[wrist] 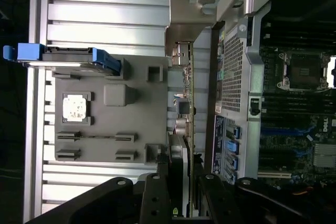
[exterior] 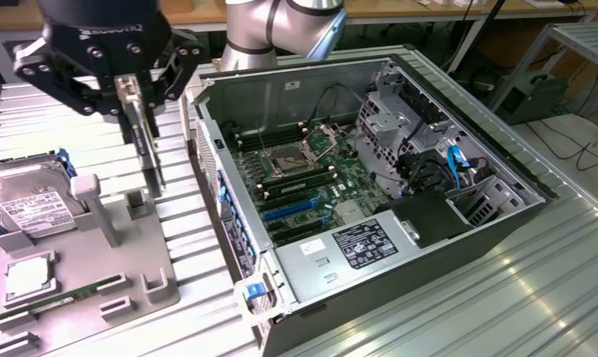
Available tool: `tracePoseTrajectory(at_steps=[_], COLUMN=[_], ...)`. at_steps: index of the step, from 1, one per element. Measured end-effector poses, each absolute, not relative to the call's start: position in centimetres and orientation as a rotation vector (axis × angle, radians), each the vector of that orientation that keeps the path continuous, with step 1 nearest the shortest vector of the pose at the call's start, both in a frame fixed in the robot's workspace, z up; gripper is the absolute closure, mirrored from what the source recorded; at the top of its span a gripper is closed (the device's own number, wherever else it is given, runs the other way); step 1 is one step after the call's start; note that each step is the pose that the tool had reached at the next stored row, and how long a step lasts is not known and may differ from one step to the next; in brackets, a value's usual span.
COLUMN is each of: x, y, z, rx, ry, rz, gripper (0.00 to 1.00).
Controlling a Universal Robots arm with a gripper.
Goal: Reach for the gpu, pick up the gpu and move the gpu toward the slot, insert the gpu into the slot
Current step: 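Pick up the gpu and move the gpu toward the slot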
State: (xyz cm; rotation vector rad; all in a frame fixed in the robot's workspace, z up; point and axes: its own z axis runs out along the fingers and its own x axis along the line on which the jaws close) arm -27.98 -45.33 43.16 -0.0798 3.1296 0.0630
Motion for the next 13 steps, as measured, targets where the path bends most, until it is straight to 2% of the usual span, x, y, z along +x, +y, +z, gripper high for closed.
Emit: tracePoseTrajectory(at_steps=[13], x=[-21.6], y=[-45.3], z=[42.8], rx=[-0.080], ry=[3.130], rz=[0.063], gripper=[0.73])
